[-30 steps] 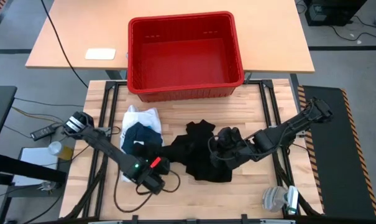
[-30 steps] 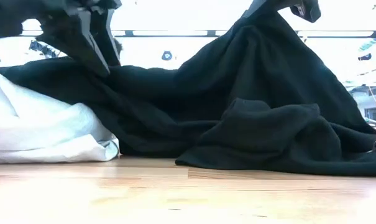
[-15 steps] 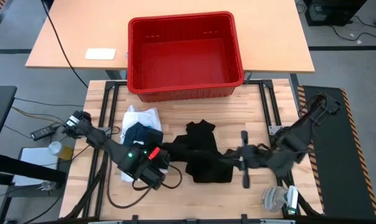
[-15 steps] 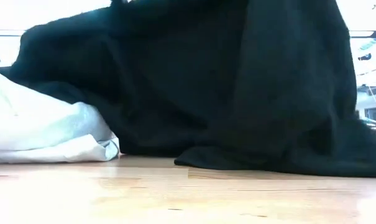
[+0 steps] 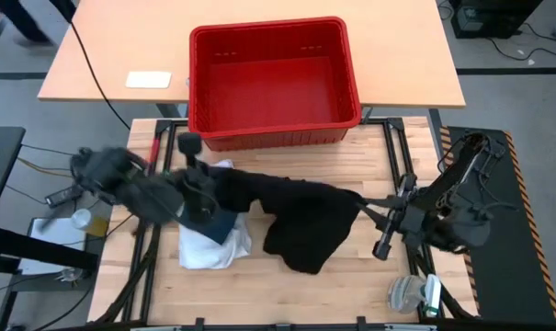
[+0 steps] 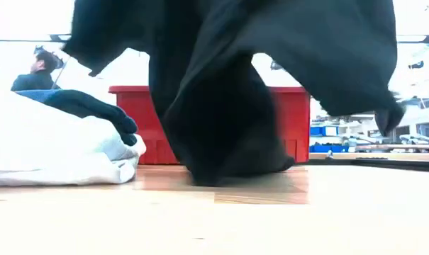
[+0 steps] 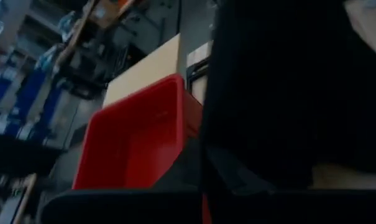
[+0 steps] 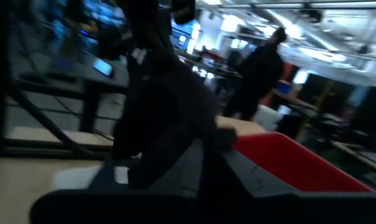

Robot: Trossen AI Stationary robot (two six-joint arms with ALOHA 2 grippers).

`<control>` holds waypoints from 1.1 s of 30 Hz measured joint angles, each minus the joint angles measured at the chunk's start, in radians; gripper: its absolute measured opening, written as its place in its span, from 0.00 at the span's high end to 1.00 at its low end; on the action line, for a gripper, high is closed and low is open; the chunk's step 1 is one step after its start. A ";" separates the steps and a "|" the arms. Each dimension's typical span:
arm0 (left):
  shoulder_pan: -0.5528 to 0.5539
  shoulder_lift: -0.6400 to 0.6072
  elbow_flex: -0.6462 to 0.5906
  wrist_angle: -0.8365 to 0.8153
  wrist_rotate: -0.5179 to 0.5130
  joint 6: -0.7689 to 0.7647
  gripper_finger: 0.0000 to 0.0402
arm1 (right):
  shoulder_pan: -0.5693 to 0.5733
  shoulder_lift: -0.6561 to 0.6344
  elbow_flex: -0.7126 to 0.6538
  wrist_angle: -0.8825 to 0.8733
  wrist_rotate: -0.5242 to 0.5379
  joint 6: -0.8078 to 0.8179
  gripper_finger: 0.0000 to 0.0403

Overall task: Fold laundry
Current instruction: Fold the black shirt

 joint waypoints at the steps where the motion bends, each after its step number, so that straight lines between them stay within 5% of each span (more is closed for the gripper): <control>1: 0.007 -0.029 -0.021 0.019 0.025 0.016 0.99 | 0.000 0.004 0.000 -0.016 0.035 0.011 0.86; 6: 0.088 -0.095 -0.048 0.032 0.079 -0.019 0.99 | -0.029 0.011 0.000 -0.029 0.131 0.037 0.67; 10: 0.108 -0.113 -0.050 0.079 0.081 0.033 0.99 | -0.063 -0.037 0.000 -0.112 0.019 0.139 0.53; 13: 0.123 -0.122 -0.049 0.135 0.091 0.083 0.99 | -0.145 -0.063 0.001 -0.286 -0.182 0.336 0.47; 18: 0.127 -0.130 -0.047 0.160 0.124 0.140 0.99 | -0.329 0.000 0.000 -0.522 -0.444 0.577 0.45; 24: 0.127 -0.133 -0.047 0.156 0.149 0.151 0.99 | -0.505 0.201 0.000 -0.569 -0.743 0.630 0.46; 33: 0.127 -0.134 -0.047 0.154 0.148 0.116 0.99 | -0.608 0.463 -0.004 -0.539 -0.912 0.627 0.46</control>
